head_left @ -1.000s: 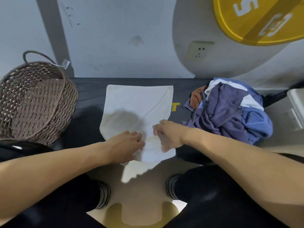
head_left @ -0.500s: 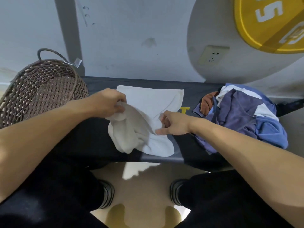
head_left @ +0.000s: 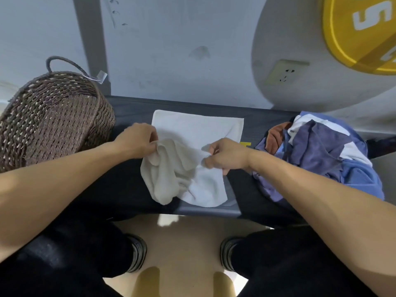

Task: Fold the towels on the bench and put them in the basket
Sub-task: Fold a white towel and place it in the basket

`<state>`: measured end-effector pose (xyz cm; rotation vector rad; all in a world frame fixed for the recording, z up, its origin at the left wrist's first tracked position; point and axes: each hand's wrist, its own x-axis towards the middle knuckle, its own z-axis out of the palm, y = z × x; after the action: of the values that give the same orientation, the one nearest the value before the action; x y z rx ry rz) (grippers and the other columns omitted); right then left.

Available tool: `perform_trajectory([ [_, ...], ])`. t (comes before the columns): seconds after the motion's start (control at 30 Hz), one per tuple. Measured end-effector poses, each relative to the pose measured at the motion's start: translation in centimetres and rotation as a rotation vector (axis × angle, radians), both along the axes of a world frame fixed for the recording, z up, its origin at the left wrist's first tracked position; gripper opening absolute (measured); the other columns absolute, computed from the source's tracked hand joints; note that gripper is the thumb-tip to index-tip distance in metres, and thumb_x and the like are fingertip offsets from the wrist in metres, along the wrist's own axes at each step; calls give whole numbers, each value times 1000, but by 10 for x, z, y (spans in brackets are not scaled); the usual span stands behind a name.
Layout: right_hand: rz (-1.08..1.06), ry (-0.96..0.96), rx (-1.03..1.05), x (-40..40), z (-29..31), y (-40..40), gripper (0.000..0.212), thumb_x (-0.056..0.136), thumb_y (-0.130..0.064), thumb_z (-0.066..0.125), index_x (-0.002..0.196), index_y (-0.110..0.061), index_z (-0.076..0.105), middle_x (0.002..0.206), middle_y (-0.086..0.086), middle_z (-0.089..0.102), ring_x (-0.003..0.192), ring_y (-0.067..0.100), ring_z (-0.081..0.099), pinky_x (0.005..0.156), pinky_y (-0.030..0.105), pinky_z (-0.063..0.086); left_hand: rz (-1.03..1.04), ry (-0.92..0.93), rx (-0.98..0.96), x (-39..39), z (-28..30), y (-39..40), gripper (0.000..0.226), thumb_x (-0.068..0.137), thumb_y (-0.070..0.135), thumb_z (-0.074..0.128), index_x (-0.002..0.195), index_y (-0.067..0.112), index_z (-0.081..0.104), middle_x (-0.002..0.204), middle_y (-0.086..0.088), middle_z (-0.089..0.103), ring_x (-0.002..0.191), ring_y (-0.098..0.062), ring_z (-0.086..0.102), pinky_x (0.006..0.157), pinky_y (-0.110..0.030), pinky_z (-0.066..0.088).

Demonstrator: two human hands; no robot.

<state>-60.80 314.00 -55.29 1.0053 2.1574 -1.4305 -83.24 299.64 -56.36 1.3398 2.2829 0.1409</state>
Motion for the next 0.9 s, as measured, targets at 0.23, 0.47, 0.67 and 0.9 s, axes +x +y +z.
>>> perform_trajectory([
  [0.23, -601, 94, 119, 11, -5, 36, 15, 85, -13, 71, 77, -11, 59, 68, 7, 60, 58, 23, 61, 56, 38, 59, 362, -163, 460, -11, -2, 20, 25, 82, 15, 72, 105, 7, 65, 95, -3, 66, 81, -15, 59, 74, -24, 49],
  [0.47, -301, -276, -147, 25, -11, 28, 20, 88, -23, 73, 95, -4, 68, 78, 9, 73, 67, 20, 69, 64, 32, 57, 91, 138, 5, 30, -1, 1, 42, 86, 56, 58, 75, 14, 59, 78, -1, 61, 66, -20, 57, 62, -33, 45],
  [0.67, 168, -419, -106, 22, -3, -6, 30, 78, -22, 83, 98, -3, 70, 88, 12, 70, 74, 20, 66, 65, 32, 55, -106, 194, -187, 80, -13, -33, 55, 74, 77, 47, 65, 23, 39, 62, 10, 46, 53, -14, 41, 56, -32, 31],
  [0.9, 149, -132, 113, 3, 15, 4, 23, 79, -23, 74, 67, -12, 57, 56, -2, 62, 50, 15, 54, 48, 16, 40, -39, -8, -210, 56, -5, -28, 23, 76, 39, 68, 77, 21, 53, 75, 4, 59, 68, -16, 56, 55, -30, 41],
])
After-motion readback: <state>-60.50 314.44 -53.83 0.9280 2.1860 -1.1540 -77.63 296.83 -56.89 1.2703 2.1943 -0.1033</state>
